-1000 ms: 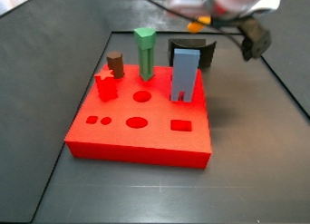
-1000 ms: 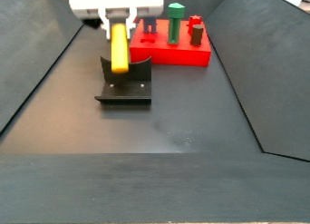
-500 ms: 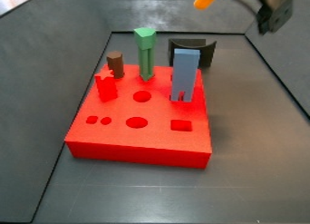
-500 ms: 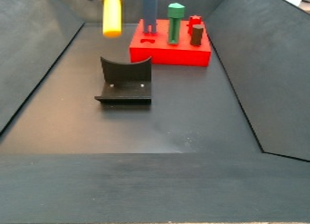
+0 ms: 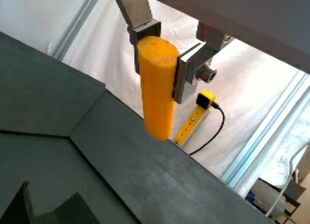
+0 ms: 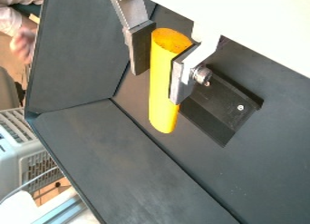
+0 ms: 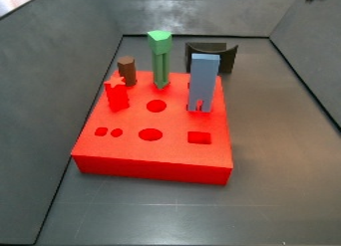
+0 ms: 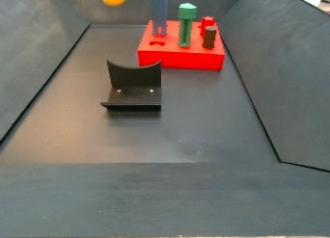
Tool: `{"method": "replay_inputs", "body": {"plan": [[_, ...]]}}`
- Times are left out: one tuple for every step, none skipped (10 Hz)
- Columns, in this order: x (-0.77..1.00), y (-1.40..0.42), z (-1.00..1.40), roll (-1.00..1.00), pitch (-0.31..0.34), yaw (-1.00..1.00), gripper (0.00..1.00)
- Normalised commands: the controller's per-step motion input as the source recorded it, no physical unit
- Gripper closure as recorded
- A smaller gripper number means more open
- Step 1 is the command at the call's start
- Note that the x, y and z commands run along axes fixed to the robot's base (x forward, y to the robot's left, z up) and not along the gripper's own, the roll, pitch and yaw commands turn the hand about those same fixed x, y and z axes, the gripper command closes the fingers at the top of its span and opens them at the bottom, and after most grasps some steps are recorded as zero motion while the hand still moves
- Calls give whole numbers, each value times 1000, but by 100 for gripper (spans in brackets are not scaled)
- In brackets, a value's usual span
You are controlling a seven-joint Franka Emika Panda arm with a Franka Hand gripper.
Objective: Pick up the oval object. Move up. Place the oval object on the fixture. Regrasp the oval object. Move to above the board. Insert the oval object.
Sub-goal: Move to above the board.
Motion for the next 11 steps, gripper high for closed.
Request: {"method": "replay_inputs", "body": {"plan": [[-771,-1000,438,-1000,-33,-40,100],[-770,-1000,437,-1000,-40,-43,100],[-832,-1000,466,-1000,-66,-48,100],[-858,-1000,447,-1000,-72,-52,100],[-881,-1000,450,-1000,-75,-61,100],[-890,-1000,449,-1000,-73,-64,100],[-936,-1000,462,-1000,-71,-72,100],[-701,-719,337,-1000,-71,-76,100],[-370,-303,145,-1000,-72,-80,100],[-211,-145,66,-1000,-59,-82,100],[-139,-87,58,-1000,-57,-83,100]]}}
